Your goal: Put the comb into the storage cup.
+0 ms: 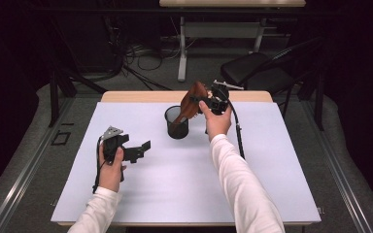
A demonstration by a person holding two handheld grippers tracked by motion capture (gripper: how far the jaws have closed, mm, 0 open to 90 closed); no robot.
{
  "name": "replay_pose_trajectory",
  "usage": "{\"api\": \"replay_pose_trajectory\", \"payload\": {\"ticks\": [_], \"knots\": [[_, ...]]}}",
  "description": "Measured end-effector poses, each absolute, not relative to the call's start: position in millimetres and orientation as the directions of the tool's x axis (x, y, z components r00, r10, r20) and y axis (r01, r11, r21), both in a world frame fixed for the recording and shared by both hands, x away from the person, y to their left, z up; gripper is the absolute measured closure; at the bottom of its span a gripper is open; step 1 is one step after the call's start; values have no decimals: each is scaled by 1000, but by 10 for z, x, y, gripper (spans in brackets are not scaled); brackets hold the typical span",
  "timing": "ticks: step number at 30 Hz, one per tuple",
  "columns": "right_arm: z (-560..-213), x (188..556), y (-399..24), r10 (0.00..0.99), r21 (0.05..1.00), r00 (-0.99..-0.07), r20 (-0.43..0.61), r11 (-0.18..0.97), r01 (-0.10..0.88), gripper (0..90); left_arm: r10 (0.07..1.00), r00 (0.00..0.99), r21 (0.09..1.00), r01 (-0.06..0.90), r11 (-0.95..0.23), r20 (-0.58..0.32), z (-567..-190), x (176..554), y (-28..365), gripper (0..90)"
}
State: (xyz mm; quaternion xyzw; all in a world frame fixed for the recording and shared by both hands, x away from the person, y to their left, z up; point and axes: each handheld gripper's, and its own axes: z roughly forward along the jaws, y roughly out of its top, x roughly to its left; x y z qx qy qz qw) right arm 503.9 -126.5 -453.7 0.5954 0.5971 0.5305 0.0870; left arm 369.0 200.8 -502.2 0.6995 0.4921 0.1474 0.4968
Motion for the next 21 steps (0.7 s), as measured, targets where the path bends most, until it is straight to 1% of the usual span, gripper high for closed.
{"api": "replay_pose_trajectory", "payload": {"ticks": [3,4,5,9,18,21], "knots": [[-4541,5042,-1272,795,723,-270,544,-281,631,342,835,472,840,542,-22,-283,-5022,3690,2009,4],[-4541,5042,-1272,798,727,-268,540,-281,627,303,835,472,840,542,-22,-283,-5022,3690,2008,4],[-4541,5040,-1272,813,734,-259,522,-274,622,300,835,472,840,542,-22,-283,-5022,3690,2009,4],[-4534,5044,-1300,814,737,-268,515,-262,623,313,836,470,840,542,-20,-283,-5021,3689,2012,4],[-4520,5037,-1305,811,739,-273,518,-263,620,305,836,469,839,543,-20,-284,-5022,3689,2009,4],[-4519,5035,-1302,818,742,-271,508,-256,619,254,836,470,839,543,-20,-284,-5022,3689,2010,4]]}}
